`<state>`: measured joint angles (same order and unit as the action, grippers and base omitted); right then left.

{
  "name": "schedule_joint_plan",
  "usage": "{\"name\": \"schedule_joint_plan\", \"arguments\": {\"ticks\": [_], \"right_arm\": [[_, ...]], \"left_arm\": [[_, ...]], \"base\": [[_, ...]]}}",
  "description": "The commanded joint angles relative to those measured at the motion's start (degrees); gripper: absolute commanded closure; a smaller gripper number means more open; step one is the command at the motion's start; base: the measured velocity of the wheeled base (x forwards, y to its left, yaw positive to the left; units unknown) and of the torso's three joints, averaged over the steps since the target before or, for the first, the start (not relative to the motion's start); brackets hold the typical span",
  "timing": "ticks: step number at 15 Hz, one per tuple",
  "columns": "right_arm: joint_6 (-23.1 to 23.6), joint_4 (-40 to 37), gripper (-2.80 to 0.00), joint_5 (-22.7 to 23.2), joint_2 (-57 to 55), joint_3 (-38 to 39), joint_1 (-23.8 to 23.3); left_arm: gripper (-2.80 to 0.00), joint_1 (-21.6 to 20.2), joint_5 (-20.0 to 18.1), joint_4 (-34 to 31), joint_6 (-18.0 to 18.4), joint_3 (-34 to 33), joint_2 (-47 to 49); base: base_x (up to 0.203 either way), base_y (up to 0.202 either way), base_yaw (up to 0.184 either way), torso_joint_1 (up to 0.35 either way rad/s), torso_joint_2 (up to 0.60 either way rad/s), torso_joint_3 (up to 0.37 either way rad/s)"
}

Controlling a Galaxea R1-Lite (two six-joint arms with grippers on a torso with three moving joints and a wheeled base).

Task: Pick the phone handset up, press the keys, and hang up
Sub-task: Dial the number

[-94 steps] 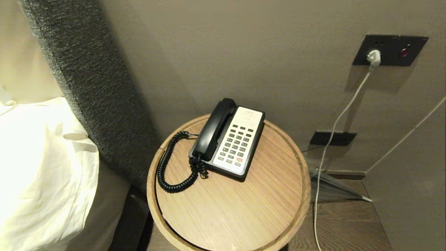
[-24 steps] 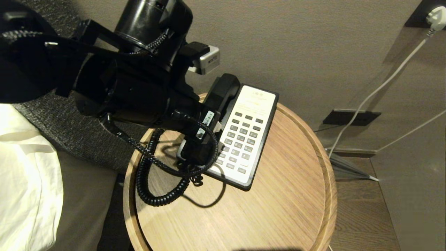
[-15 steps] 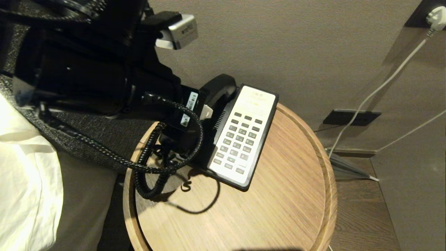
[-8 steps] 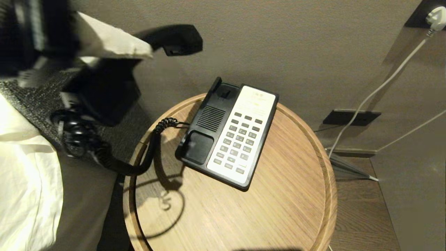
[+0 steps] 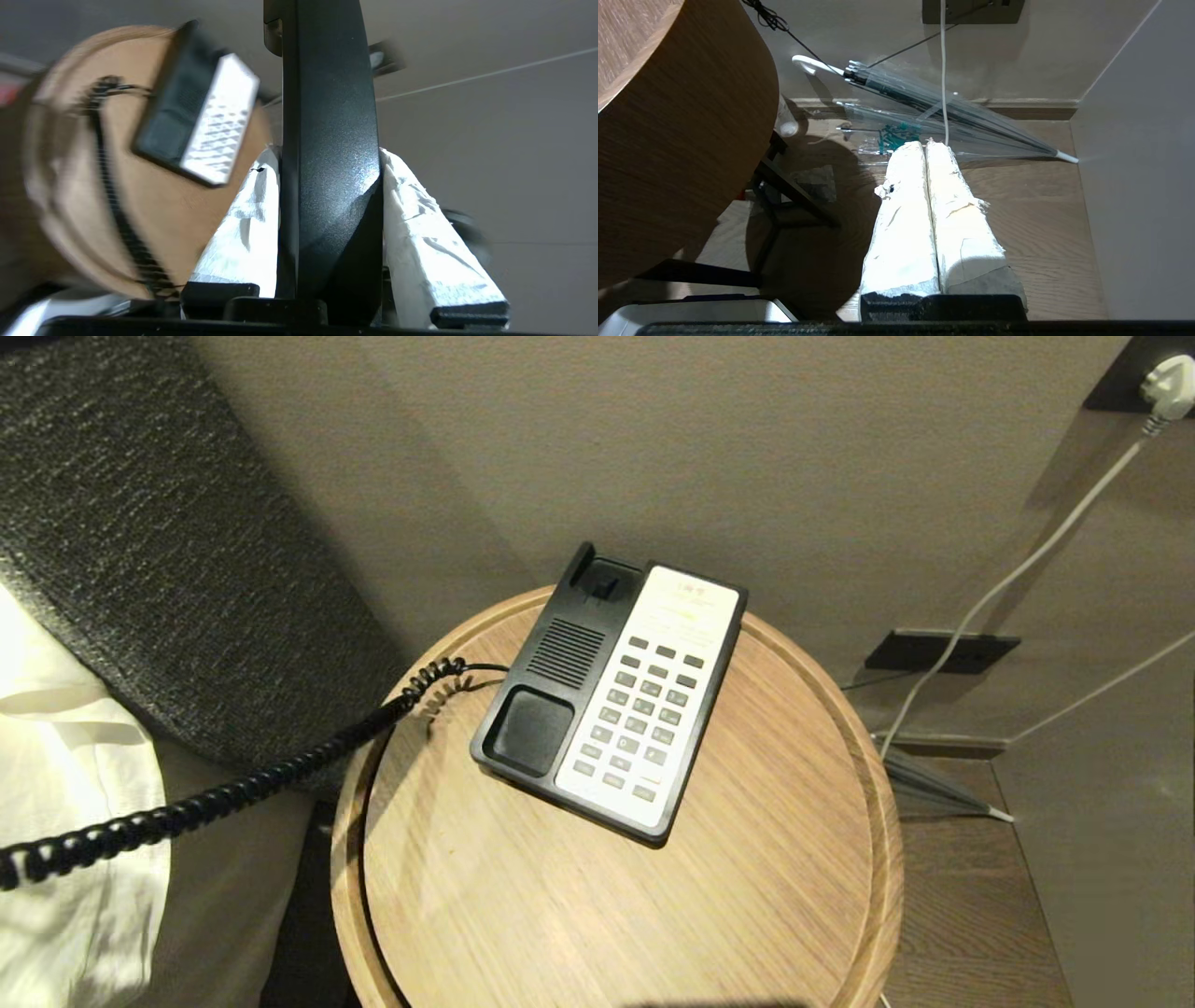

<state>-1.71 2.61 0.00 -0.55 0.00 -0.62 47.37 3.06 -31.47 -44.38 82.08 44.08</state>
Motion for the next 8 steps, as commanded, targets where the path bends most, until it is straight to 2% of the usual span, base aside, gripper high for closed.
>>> {"name": "schedule_joint_plan", "arguments": {"ticks": [1,8], "right_arm": [[0.06,0.03,0.0,0.0,0.02,0.97,0.01],[-0.07,0.03,0.0,-0.09,0.02,0.97,0.01]], "left_arm": [[0.0,-0.08,-1.43,5.87,-4.21,-3.58,-8.9],[0.0,-0.09,-2.53,6.77,-4.57,-4.47,-9.71]], "base": [[0.0,0.0,0.0,0.0,0.0,0.0],[0.0,0.0,0.0,0.0,0.0,0.0]]}}
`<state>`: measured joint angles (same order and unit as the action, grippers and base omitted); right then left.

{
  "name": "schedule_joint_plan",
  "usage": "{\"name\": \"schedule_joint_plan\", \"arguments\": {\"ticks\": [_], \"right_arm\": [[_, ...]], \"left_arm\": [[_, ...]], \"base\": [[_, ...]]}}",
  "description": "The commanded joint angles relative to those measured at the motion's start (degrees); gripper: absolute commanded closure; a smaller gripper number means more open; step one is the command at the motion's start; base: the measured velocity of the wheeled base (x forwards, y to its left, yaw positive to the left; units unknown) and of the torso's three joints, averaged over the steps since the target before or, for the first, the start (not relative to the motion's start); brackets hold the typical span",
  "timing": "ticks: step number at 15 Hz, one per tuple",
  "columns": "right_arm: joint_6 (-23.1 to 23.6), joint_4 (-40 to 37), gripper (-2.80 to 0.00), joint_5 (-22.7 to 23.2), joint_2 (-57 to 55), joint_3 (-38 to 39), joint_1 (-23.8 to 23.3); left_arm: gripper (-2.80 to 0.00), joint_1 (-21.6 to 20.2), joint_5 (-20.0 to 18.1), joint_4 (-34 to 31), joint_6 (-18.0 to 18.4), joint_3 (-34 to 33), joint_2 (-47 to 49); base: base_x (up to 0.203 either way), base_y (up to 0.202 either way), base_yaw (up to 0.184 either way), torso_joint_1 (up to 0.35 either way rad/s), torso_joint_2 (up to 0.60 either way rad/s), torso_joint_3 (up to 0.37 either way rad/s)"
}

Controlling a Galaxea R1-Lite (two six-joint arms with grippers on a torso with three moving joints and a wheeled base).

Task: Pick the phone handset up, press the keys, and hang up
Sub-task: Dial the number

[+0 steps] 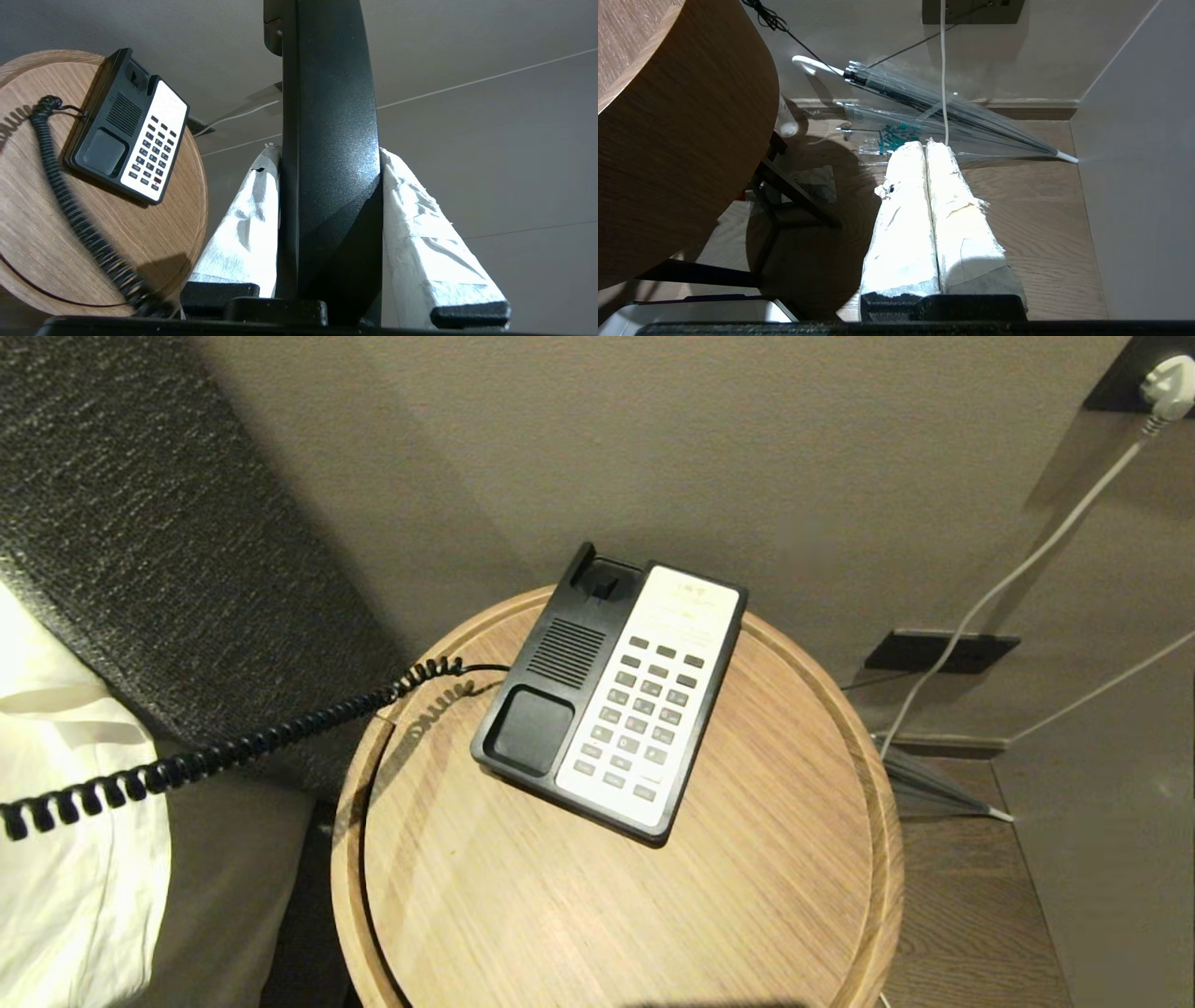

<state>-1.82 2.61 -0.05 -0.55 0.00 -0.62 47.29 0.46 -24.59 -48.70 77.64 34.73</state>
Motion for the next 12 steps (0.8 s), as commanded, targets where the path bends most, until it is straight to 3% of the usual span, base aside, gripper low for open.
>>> {"name": "schedule_joint_plan", "arguments": {"ticks": [1,5,7,8,11,12], "right_arm": [[0.15,0.03,0.0,-0.04,0.02,0.97,0.01],[0.1,0.12,0.0,0.02,0.02,1.2,0.01],[-0.12,0.42,0.0,1.58,0.02,-4.33,0.01],[-0.04,-2.41,0.0,4.01,0.02,-9.47,0.01],[-0.31,-23.5,0.0,12.43,-0.59,-30.01,0.01],[-0.81,-26.17,0.0,14.77,-2.91,-34.41,-0.01]], "left_arm": [[0.0,0.0,0.06,-0.11,-0.34,-0.07,-0.4],[0.0,-0.09,0.15,-0.11,-0.25,-0.37,-0.45],[0.0,-0.09,0.27,-0.11,-0.34,0.0,-0.59],[0.0,-0.21,0.36,-0.11,-0.25,0.14,-0.83],[0.0,-2.11,0.4,-0.11,-0.11,0.23,-1.06],[0.0,-2.11,0.42,-0.11,-0.17,0.41,-1.06]], "base": [[0.0,0.0,0.0,0.0,0.0,0.0],[0.0,0.0,0.0,0.0,0.0,0.0],[0.0,0.0,0.0,0.0,0.0,0.0],[0.0,0.0,0.0,0.0,0.0,0.0],[0.0,0.0,0.0,0.0,0.0,0.0],[0.0,0.0,0.0,0.0,0.0,0.0]]}}
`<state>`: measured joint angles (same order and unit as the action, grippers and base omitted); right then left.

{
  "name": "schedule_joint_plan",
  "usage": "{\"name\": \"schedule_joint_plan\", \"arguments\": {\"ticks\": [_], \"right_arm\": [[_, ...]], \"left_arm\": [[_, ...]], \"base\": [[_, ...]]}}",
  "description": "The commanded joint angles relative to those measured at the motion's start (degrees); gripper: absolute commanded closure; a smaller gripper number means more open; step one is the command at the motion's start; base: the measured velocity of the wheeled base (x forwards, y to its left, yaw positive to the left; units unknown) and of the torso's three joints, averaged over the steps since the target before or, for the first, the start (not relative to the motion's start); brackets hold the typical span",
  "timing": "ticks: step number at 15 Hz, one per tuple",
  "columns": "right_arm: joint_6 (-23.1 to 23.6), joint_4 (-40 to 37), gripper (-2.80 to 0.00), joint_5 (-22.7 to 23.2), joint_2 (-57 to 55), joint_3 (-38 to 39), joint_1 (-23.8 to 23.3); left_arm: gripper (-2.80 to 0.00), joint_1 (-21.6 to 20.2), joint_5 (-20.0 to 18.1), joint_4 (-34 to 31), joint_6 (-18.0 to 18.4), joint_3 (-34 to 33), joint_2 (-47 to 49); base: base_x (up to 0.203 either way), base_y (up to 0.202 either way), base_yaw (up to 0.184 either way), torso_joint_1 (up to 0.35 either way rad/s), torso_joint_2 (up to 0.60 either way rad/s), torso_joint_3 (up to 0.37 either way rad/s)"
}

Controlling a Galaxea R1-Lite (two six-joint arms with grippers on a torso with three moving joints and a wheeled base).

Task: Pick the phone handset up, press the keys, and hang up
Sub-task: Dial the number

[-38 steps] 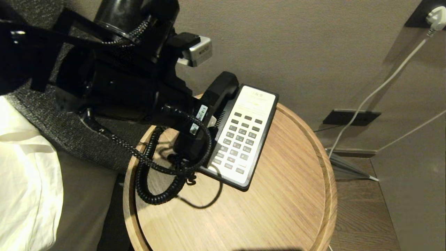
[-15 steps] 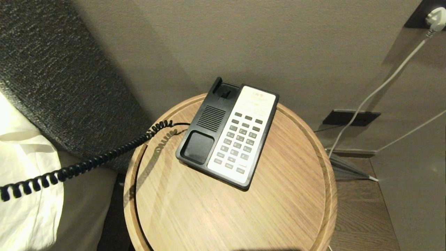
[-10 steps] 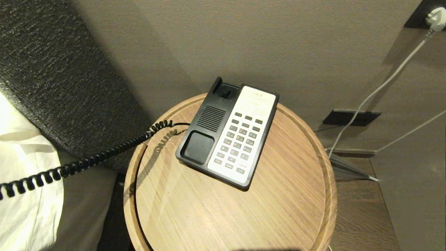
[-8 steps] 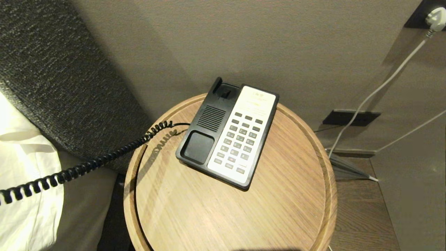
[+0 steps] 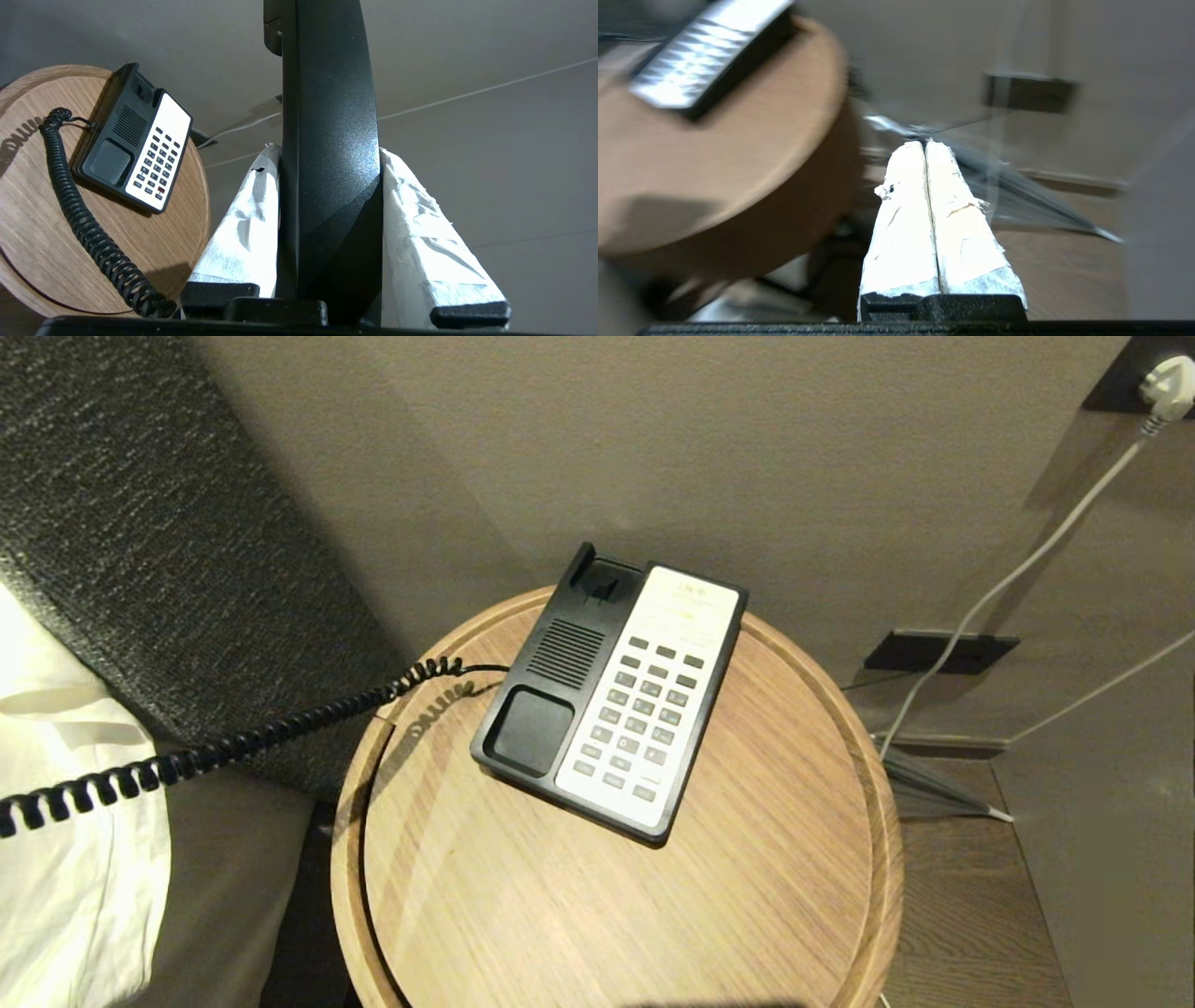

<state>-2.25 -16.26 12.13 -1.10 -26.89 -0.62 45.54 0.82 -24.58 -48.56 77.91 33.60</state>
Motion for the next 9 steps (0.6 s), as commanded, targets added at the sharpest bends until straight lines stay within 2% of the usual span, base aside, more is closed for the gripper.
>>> {"name": "schedule_joint_plan", "arguments": {"ticks": [1,6,8,9], "right_arm": [[-1.26,-7.69,0.0,4.11,-6.54,-9.66,-0.03],[-1.57,-2.01,0.0,11.89,-42.49,-18.0,0.46],[-1.24,1.51,0.0,12.33,-56.61,-23.51,3.68],[-1.31,3.07,0.0,11.18,-62.73,-27.26,7.08]], "left_arm": [[0.0,-0.36,-0.11,-0.12,-0.15,0.39,-0.02],[0.0,-0.3,0.15,-0.21,0.05,0.73,0.15],[0.0,-0.27,0.15,-0.28,0.21,0.84,0.06],[0.0,-0.27,0.15,-0.31,0.22,0.84,-0.02]], "base": [[0.0,0.0,0.0,0.0,0.0,0.0],[0.0,0.0,0.0,0.0,0.0,0.0],[0.0,0.0,0.0,0.0,0.0,0.0],[0.0,0.0,0.0,0.0,0.0,0.0]]}}
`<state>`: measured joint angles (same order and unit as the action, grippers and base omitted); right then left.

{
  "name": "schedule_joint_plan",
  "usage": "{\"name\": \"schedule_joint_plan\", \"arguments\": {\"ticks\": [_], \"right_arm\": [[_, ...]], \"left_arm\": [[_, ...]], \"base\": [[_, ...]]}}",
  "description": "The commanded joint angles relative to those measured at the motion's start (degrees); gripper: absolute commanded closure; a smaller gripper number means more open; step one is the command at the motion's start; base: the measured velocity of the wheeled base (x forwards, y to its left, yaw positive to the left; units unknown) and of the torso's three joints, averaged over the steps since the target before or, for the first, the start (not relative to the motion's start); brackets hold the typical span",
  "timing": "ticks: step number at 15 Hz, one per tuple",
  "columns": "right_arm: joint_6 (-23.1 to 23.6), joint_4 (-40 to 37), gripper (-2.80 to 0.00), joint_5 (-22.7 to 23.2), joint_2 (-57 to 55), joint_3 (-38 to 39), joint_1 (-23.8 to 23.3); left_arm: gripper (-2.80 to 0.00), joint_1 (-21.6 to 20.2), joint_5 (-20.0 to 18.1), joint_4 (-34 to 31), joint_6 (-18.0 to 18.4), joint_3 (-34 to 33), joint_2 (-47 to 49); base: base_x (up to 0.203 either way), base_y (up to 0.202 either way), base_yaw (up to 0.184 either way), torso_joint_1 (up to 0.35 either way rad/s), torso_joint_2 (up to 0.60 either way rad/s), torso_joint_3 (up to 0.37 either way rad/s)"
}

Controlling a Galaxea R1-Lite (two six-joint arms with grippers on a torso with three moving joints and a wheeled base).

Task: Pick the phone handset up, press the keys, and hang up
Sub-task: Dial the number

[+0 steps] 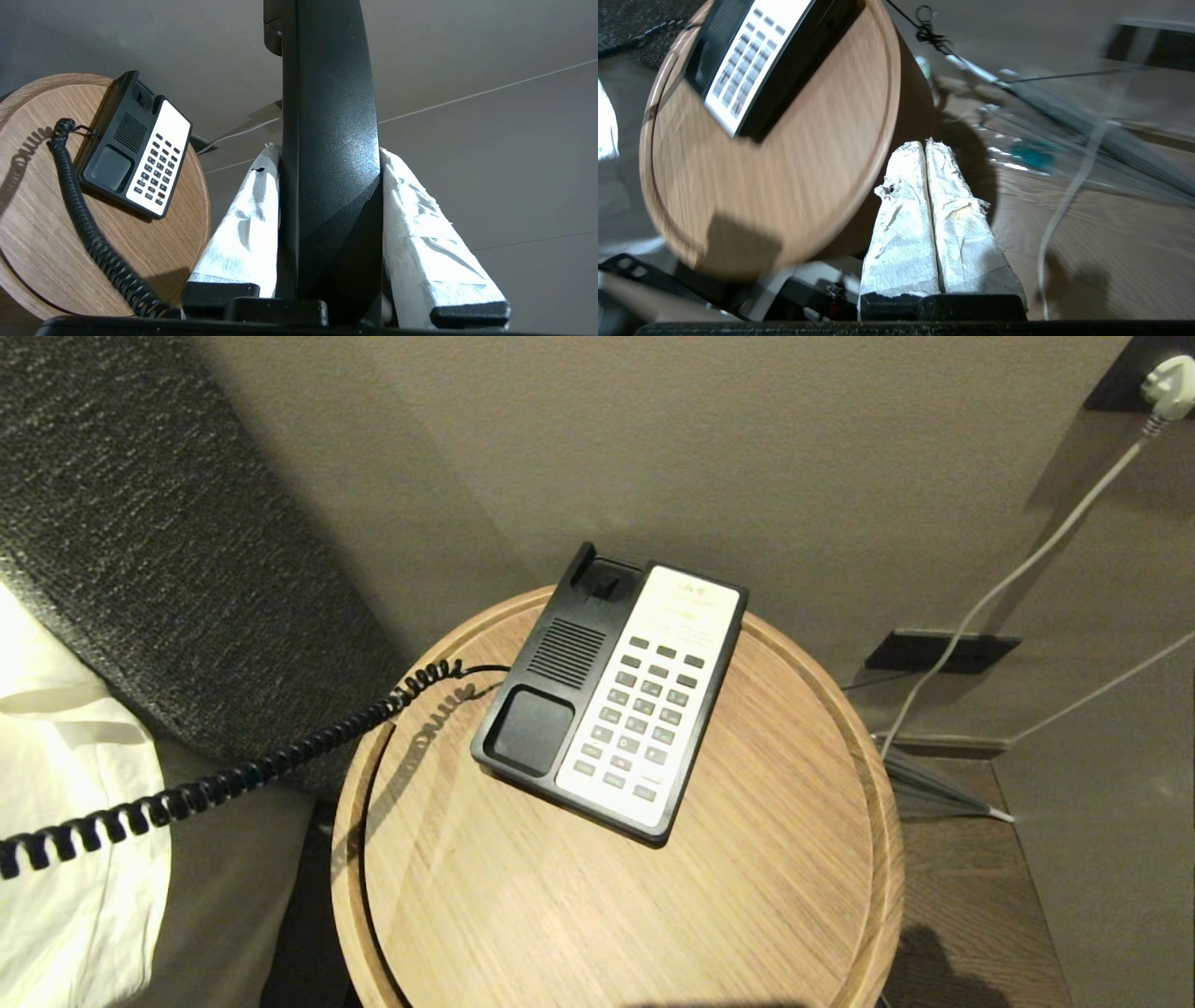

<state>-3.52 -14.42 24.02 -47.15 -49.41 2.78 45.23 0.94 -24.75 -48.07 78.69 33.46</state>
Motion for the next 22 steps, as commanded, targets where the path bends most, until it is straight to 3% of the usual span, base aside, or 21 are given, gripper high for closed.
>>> {"name": "schedule_joint_plan", "arguments": {"ticks": [1,5,7,8,15,22], "right_arm": [[-0.26,2.52,0.0,-3.08,-22.14,-9.06,8.71],[-5.14,4.81,0.0,-14.62,-32.58,-19.23,32.39],[-9.4,5.25,0.0,-20.58,-35.65,-20.06,41.38],[-10.95,5.57,0.0,-24.1,-38.21,-20.35,43.62],[-11.92,18.03,0.0,-32.38,-46.66,-20.28,44.22],[-12.21,17.48,0.0,-31.86,-45.98,-19.84,44.21]], "left_arm": [[0.0,0.04,0.03,-0.21,-0.27,0.06,0.11],[0.0,0.04,0.11,-0.04,-0.27,0.06,0.81],[0.0,0.04,0.12,-0.04,-0.18,-0.03,0.81],[0.0,0.04,0.12,-0.04,-0.18,0.02,0.9],[0.0,0.04,0.12,0.05,-0.1,-0.2,0.46],[0.0,0.12,0.12,0.05,-0.1,-0.47,0.11]], "base": [[0.0,0.0,0.0,0.0,0.0,0.0],[0.0,0.0,0.0,0.0,0.0,0.0],[0.0,0.0,0.0,0.0,0.0,0.0],[0.0,0.0,0.0,0.0,0.0,0.0],[0.0,0.0,0.0,0.0,0.0,0.0],[0.0,0.0,0.0,0.0,0.0,0.0]]}}
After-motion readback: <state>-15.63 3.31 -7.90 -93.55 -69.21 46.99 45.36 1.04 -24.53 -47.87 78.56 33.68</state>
